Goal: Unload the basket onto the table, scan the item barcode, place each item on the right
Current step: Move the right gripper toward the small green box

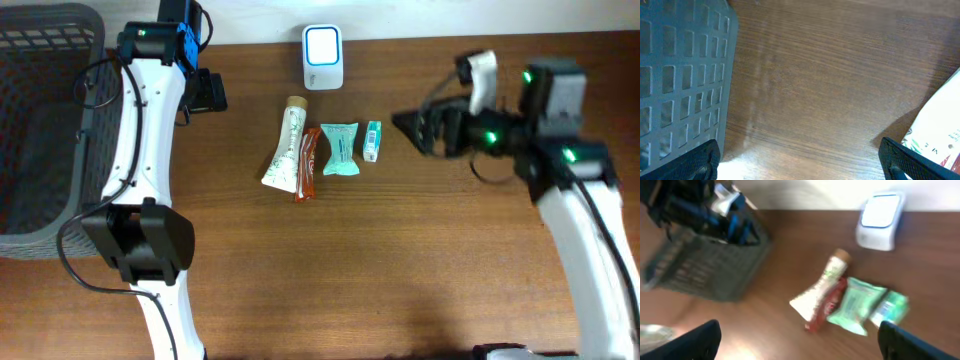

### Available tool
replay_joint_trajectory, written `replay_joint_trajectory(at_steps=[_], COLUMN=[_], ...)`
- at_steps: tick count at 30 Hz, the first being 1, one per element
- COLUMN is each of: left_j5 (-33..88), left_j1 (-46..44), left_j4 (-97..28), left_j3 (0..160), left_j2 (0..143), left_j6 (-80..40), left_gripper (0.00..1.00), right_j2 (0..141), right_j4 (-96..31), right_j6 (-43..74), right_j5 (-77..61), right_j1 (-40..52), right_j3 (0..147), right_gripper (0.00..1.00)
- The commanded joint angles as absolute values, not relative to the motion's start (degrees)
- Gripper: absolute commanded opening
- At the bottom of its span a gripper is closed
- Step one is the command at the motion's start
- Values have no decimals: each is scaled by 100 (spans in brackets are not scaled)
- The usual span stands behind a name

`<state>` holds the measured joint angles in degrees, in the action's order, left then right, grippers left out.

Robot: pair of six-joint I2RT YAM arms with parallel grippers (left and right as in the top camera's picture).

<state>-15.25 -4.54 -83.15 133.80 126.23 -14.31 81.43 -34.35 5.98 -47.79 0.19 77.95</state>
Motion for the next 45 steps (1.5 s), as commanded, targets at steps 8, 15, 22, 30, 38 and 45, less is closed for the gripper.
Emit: replay_joint_trajectory(at_steps=[8,15,22,30,38,45], left_j5=[-1522,-1522,-1522,-1522,-1522,-1522], left_j1=[-460,-460,-460,-458,-460,-460], left_j4=[-8305,-8305,-8305,-8305,-8305,-8305], left_j3=[13384,13384,13384,13384,13384,13384], left_j2=[12663,12663,12663,12663,12663,12663], left_j6=[-1380,-1380,-1380,-1380,-1380,-1380], left_gripper=[99,99,99,99,99,99], right_j2=[10945,11478,11478,11878,12639,12652], right_j4=[-1774,-2169,-3907,-3197,-3135,-4228], right_j6=[3011,2954,2488,4309,4289,4226], right_j5=[-1232,349,926,287,475,1509], right_j1=[1684,1710,1481,1686,1800,1791], right_j3=[7885,7885,9113,9310,9310,9312], right_gripper=[58,57,62,58,51,36])
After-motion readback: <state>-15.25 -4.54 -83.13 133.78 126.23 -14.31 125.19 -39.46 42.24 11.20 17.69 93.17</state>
